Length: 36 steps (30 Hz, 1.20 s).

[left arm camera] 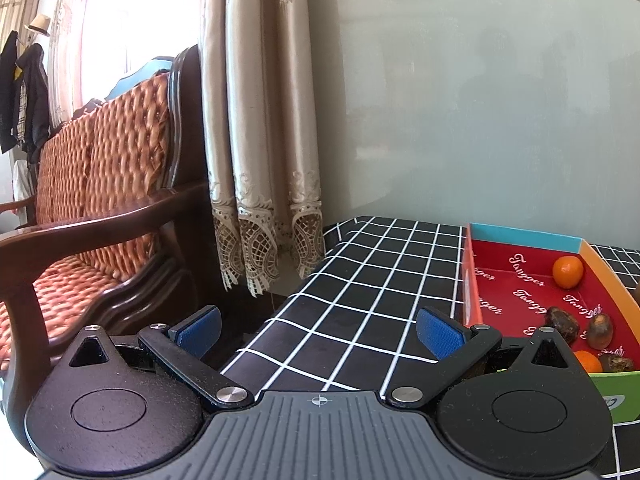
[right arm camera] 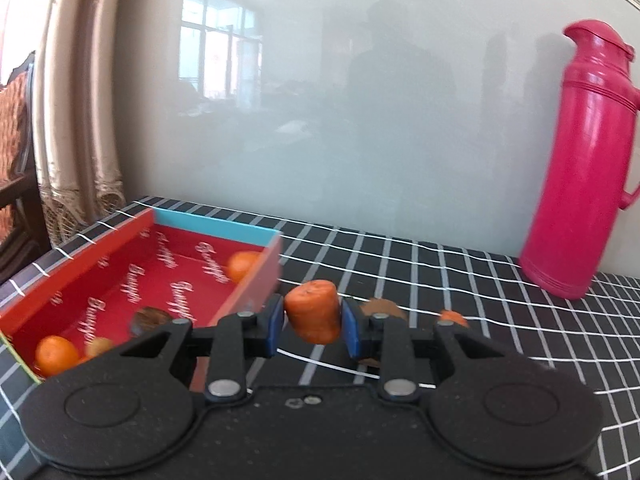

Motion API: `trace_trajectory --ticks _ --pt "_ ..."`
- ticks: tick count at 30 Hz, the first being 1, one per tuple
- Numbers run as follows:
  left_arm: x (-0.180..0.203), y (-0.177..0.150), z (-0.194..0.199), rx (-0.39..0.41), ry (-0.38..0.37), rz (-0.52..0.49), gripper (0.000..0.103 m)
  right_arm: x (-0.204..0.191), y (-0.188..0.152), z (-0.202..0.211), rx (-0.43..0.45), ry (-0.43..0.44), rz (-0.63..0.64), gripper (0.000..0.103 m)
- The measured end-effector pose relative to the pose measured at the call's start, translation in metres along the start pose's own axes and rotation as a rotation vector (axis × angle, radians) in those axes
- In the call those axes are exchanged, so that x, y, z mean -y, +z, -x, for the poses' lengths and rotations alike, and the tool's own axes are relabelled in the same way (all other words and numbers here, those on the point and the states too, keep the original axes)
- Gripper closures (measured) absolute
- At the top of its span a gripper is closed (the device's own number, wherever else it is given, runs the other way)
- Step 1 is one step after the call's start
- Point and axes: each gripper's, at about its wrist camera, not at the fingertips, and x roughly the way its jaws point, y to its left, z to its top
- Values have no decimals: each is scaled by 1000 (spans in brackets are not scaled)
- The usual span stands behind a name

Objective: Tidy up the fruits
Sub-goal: 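Carry the carrot piece with the right gripper into the red box and release, then reach the left gripper to the other carrot piece beside the kiwi and grasp it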

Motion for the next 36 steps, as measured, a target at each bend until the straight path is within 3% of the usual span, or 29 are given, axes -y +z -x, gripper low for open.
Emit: trace_trajectory --ticks 12,19,22,24,28,36 --pt "-33 -5 -8 -25 57 19 0 -63 2 -3 6 115 58 73" --pt "-42 -6 -9 -29 61 25 0 -91 -9 -8 -34 158 113 71" --pt "-41 -6 -9 -30 57 29 0 -95 -13 -3 -7 129 133 48" --pt "-40 -5 -8 -27 50 31 0 -92 -11 6 54 101 132 22" --pt "-32 -3 -6 -20 29 30 0 -72 -5 18 126 61 95 20" --pt "2 2 4 1 -30 -1 0 9 -2 23 108 -64 -107 14"
